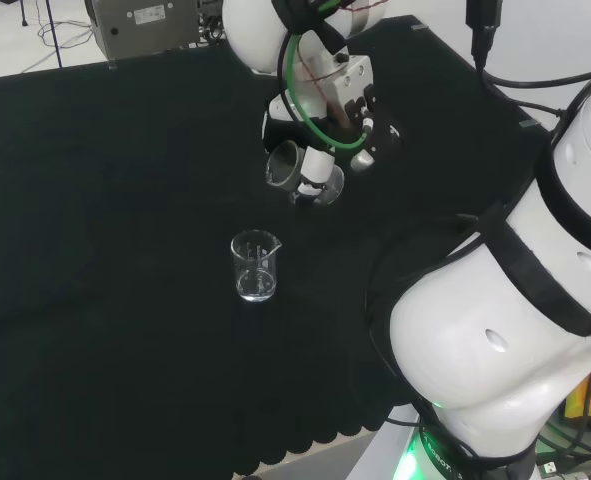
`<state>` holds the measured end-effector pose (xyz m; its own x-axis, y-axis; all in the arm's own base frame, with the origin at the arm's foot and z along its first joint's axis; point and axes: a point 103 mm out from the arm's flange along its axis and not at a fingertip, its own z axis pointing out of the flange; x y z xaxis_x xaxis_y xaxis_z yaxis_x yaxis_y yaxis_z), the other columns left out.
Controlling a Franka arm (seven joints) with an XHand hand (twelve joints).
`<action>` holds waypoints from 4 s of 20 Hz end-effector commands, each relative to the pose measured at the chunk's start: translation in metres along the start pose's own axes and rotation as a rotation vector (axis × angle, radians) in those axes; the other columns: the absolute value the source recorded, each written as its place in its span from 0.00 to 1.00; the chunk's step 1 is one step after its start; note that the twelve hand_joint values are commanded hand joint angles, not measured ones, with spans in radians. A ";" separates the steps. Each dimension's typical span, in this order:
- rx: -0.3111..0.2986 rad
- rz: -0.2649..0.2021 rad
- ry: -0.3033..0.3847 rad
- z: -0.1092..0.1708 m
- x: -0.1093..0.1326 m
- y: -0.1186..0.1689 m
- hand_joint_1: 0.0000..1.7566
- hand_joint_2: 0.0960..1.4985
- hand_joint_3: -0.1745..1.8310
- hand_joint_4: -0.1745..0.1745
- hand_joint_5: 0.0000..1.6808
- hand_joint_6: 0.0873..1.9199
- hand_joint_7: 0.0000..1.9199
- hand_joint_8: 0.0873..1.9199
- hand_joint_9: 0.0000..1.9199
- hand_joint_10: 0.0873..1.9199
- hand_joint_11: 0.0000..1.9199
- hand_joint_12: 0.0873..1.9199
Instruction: Place the beaker back on the table.
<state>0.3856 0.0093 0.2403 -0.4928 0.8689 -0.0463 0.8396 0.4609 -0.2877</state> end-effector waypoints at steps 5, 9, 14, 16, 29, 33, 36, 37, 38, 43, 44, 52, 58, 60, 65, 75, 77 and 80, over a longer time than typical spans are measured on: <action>-0.124 -0.006 0.111 0.006 -0.023 0.000 0.74 0.26 0.65 0.00 0.69 0.55 0.64 0.54 0.81 0.44 0.68 0.50; -0.160 0.015 0.194 0.021 -0.035 0.005 0.74 0.26 0.64 0.00 0.69 0.55 0.63 0.54 0.81 0.44 0.68 0.50; -0.225 0.039 0.258 0.038 -0.050 0.014 0.74 0.27 0.64 0.00 0.69 0.55 0.63 0.54 0.80 0.44 0.68 0.50; -0.239 0.033 0.274 0.041 -0.058 0.018 0.74 0.27 0.64 0.00 0.69 0.55 0.63 0.54 0.80 0.44 0.68 0.49; -0.349 0.025 0.391 0.059 -0.080 0.070 0.74 0.30 0.60 0.00 0.68 0.54 0.62 0.53 0.79 0.43 0.67 0.48; -0.370 0.009 0.429 0.067 -0.087 0.084 0.74 0.30 0.60 0.00 0.68 0.53 0.62 0.52 0.79 0.42 0.67 0.47; -0.376 -0.003 0.474 0.073 -0.089 0.095 0.74 0.31 0.59 0.00 0.68 0.52 0.63 0.51 0.79 0.41 0.67 0.46; -0.375 -0.007 0.481 0.075 -0.091 0.097 0.74 0.31 0.59 0.00 0.68 0.52 0.63 0.51 0.79 0.41 0.67 0.46; -0.376 -0.009 0.491 0.077 -0.093 0.099 0.74 0.31 0.59 0.00 0.68 0.52 0.63 0.51 0.79 0.41 0.67 0.46; -0.387 -0.010 0.527 0.085 -0.100 0.104 0.74 0.31 0.59 0.00 0.68 0.52 0.63 0.51 0.79 0.41 0.67 0.46; -0.389 -0.004 0.532 0.084 -0.093 0.109 0.74 0.31 0.58 0.00 0.68 0.52 0.63 0.51 0.79 0.40 0.67 0.46; -0.396 -0.008 0.586 0.096 -0.096 0.119 0.74 0.32 0.57 0.00 0.68 0.51 0.63 0.50 0.79 0.40 0.67 0.45; -0.383 -0.001 0.601 0.110 -0.103 0.125 0.74 0.32 0.57 0.00 0.68 0.50 0.63 0.49 0.79 0.39 0.67 0.44; -0.390 0.005 0.604 0.112 -0.103 0.128 0.74 0.32 0.56 0.00 0.69 0.50 0.63 0.49 0.79 0.39 0.67 0.44; -0.387 0.016 0.623 0.118 -0.107 0.133 0.74 0.32 0.56 0.00 0.69 0.50 0.63 0.49 0.79 0.38 0.67 0.44; -0.370 0.025 0.604 0.126 -0.092 0.149 0.74 0.33 0.55 0.00 0.69 0.49 0.63 0.48 0.78 0.37 0.66 0.44; -0.373 0.027 0.615 0.127 -0.090 0.151 0.74 0.33 0.55 0.00 0.69 0.49 0.63 0.48 0.78 0.37 0.66 0.43; -0.371 0.028 0.637 0.132 -0.102 0.149 0.74 0.34 0.54 0.00 0.68 0.49 0.63 0.48 0.78 0.36 0.66 0.43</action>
<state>0.5285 -0.0275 0.0818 -0.3458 0.7764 0.5268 0.9261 0.3725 0.0590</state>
